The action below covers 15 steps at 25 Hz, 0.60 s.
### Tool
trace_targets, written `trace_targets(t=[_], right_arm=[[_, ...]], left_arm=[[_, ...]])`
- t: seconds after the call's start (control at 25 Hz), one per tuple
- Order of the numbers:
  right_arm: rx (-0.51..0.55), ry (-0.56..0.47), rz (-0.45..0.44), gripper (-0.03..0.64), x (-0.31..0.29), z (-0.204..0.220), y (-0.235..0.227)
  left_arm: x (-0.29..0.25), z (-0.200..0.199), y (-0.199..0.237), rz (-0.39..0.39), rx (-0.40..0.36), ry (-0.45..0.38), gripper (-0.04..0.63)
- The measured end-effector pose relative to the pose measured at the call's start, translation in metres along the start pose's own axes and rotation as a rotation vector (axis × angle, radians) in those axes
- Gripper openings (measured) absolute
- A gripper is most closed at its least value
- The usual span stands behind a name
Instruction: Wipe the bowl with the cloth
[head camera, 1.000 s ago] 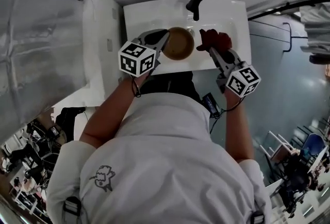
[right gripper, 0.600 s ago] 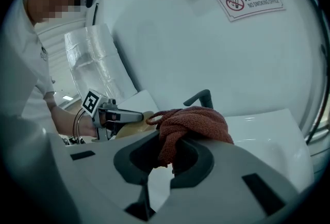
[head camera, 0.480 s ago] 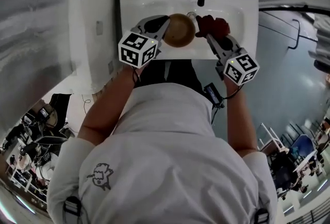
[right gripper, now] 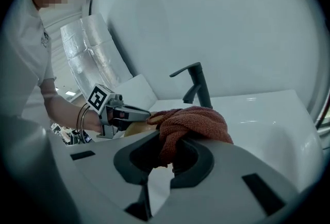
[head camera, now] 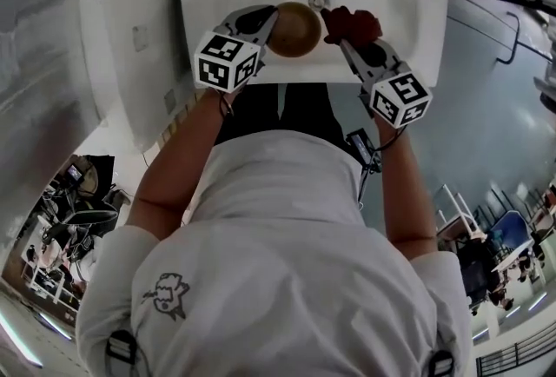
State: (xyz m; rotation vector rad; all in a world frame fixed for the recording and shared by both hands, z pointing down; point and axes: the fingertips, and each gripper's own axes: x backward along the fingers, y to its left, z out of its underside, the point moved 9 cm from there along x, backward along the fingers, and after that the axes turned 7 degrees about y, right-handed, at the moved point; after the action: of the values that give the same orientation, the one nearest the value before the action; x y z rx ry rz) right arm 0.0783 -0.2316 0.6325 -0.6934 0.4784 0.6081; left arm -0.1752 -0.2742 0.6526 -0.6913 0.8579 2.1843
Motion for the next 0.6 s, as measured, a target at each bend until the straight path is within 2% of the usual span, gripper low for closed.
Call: trace_targets(t=[0.12, 0.32, 0.6], right_arm=[[-0.010, 0.008, 0.002, 0.051, -0.006, 0.008, -0.010], [0.007, 0.037, 0.022, 0.051, -0.016, 0.020, -0.023], [-0.016, 0.076, 0.041, 0.051, -0.026, 0.032, -0.037]], left_arm=[[-0.019, 0.009, 0.006, -0.004, 0.003, 0.026, 0.024], [-0.040, 0.025, 0.018, -0.036, 0.068, 0.045, 0.025], [-0.065, 0.043, 0.026, -0.054, 0.077, 0.096, 0.025]])
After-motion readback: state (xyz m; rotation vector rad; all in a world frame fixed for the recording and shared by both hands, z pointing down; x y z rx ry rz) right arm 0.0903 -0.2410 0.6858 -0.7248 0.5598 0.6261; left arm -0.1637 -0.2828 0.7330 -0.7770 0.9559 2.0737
